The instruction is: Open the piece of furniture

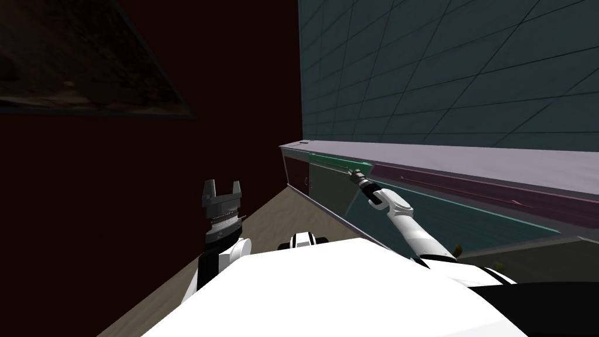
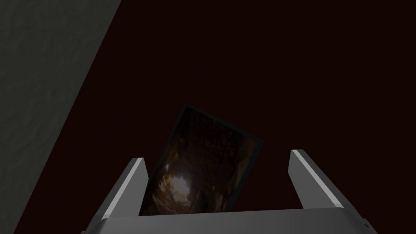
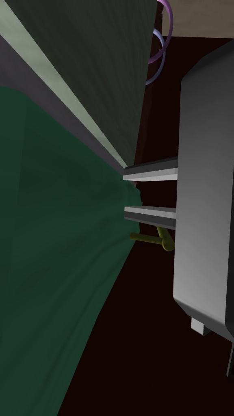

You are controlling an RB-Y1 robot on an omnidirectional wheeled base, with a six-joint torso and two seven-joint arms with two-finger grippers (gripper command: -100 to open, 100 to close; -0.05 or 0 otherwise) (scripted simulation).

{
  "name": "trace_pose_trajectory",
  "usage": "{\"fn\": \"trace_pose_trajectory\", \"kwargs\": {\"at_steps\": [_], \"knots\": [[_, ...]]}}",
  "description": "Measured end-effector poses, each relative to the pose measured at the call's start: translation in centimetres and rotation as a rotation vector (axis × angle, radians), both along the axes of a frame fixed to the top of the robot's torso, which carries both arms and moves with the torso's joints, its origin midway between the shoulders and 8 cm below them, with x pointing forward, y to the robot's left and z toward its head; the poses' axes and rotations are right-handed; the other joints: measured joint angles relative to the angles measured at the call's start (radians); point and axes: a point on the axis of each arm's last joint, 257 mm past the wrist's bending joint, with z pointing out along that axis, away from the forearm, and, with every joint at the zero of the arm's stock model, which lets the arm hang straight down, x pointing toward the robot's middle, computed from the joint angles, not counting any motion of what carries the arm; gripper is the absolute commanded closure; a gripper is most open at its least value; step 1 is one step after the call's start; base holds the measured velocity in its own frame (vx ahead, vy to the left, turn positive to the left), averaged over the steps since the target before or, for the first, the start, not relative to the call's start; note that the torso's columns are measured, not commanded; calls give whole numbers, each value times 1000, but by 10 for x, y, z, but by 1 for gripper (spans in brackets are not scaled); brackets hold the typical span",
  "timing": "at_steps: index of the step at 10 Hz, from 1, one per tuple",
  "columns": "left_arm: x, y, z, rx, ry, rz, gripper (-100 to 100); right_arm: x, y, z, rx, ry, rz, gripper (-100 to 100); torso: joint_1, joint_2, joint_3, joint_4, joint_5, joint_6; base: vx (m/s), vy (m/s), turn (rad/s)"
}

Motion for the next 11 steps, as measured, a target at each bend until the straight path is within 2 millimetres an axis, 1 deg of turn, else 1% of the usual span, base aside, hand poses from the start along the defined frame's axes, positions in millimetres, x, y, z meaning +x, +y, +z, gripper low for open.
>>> {"fn": "trace_pose_trajectory", "kwargs": {"at_steps": [1, 3, 4, 5, 7, 8, 11], "knots": [[0, 0, 0, 0, 0, 0, 0, 1, -2, 4, 1, -2, 1, 100, 4, 1, 1, 1, 1, -1, -101, 159, -12], [0, 0, 0, 0, 0, 0, 0, 1, -2, 8, 5, 1, 4, 100, 4, 0, 0, 5, 5, -5, -88, 115, -20], [0, 0, 0, 0, 0, 0, 0, 0, -2, 2, 10, 11, 0, -100, -1, -3, -1, 4, 4, -3, -21, 28, 17], [0, 0, 0, 0, 0, 0, 0, 0, -5, 5, 9, 14, -1, -100, -6, -5, -3, 0, 0, -1, -19, 36, 28], [0, 0, 0, 0, 0, 0, 0, 2, -17, 18, 14, 12, -6, -100, -10, -7, -4, -4, -5, 1, -22, 31, 21], [0, 0, 0, 0, 0, 0, 0, 3, -24, 25, 15, 12, -8, -100, -10, -7, -4, -4, -5, 1, -22, 35, 26], [0, 0, 0, 0, 0, 0, 0, 4, -39, 36, 26, 18, -16, -100, -7, -3, -1, -1, -2, 2, -18, 30, 18]]}}
